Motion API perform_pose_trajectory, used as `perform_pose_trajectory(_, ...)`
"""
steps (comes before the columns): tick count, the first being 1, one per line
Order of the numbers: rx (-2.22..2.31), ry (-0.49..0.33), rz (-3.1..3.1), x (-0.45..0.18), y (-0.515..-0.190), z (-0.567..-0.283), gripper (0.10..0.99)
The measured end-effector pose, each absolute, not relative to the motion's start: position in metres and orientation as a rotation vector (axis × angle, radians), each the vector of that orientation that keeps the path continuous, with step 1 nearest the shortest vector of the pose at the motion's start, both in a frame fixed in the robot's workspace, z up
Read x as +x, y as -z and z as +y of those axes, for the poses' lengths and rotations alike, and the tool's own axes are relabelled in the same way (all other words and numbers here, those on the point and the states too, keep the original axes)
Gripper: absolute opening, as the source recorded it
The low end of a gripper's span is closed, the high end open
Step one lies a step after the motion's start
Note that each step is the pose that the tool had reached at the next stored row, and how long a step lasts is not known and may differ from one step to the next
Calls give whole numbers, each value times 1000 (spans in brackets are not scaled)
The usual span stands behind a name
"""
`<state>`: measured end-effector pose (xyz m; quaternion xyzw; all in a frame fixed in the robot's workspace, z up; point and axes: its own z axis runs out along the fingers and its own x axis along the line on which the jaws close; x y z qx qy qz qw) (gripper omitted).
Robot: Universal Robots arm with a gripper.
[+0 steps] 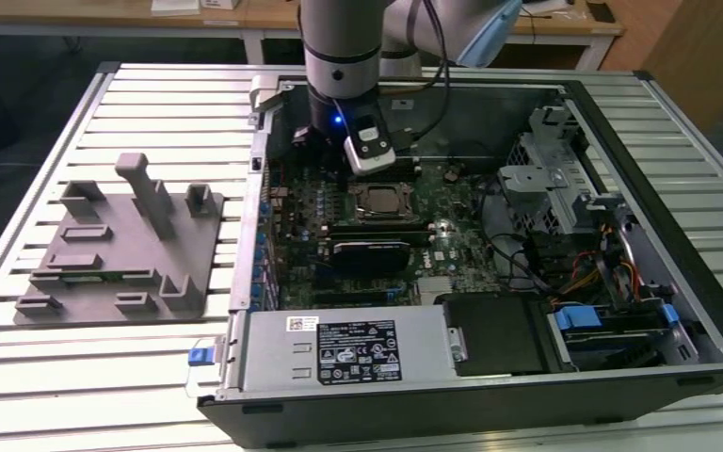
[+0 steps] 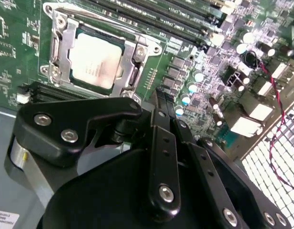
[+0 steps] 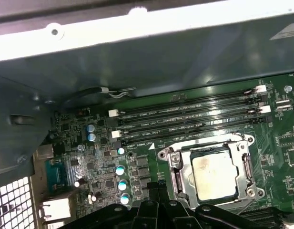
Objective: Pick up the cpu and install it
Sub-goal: 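Install the first cpu locking lever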
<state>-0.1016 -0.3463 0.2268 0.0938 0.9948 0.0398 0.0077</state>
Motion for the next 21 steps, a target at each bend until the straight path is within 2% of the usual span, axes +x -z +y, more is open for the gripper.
perform_pose_trajectory(6,294,-146,3110,-102,-232,-346,106)
perform_pose_trajectory(14,295,-284,3109,-102,-234,-346,106)
perform_pose_trajectory(21,295,-324,3107,-102,-238,-346,106)
